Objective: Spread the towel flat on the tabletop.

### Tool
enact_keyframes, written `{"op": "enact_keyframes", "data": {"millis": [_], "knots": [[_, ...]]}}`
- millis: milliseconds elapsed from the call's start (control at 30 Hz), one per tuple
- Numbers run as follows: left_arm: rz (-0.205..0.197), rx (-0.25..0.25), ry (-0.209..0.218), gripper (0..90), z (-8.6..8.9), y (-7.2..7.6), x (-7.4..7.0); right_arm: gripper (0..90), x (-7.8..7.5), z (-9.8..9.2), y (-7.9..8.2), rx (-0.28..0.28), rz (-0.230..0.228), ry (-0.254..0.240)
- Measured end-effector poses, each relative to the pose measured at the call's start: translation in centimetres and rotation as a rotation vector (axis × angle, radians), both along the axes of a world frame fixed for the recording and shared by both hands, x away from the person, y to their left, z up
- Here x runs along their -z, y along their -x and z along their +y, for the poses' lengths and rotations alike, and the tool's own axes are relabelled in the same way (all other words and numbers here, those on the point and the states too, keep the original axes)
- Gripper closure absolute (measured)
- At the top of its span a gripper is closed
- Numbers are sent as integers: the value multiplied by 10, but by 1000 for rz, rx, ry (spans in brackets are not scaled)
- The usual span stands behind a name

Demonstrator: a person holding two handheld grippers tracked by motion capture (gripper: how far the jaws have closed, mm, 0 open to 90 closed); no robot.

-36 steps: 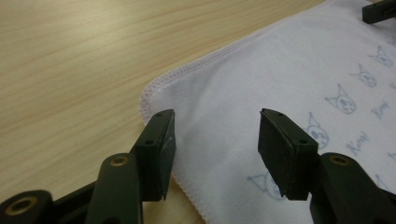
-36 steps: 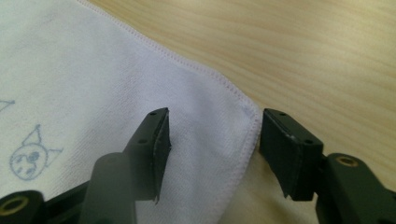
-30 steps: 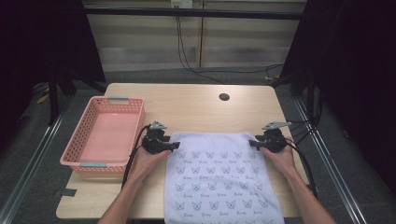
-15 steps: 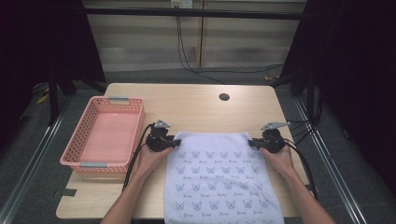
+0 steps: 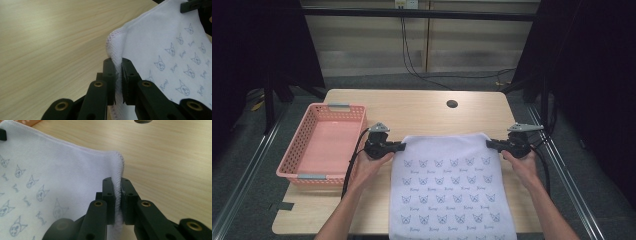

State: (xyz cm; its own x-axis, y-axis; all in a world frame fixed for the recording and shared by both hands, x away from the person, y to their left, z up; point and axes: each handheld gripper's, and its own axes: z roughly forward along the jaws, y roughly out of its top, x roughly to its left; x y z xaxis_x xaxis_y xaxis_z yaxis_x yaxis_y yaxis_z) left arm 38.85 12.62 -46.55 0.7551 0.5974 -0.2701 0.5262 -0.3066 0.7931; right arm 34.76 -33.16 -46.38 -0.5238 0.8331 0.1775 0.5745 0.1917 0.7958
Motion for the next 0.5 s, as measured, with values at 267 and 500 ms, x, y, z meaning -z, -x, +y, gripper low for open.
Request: {"op": "enact_keyframes", "data": {"millis": [267,500], "knots": [[-50,11,59,854,6,-10,-32,837,-35,-1,-10,-2,-62,-49],[-97,-24,60,856,13,-24,-61,837,-60,3,-23,14,-107,-51]]}}
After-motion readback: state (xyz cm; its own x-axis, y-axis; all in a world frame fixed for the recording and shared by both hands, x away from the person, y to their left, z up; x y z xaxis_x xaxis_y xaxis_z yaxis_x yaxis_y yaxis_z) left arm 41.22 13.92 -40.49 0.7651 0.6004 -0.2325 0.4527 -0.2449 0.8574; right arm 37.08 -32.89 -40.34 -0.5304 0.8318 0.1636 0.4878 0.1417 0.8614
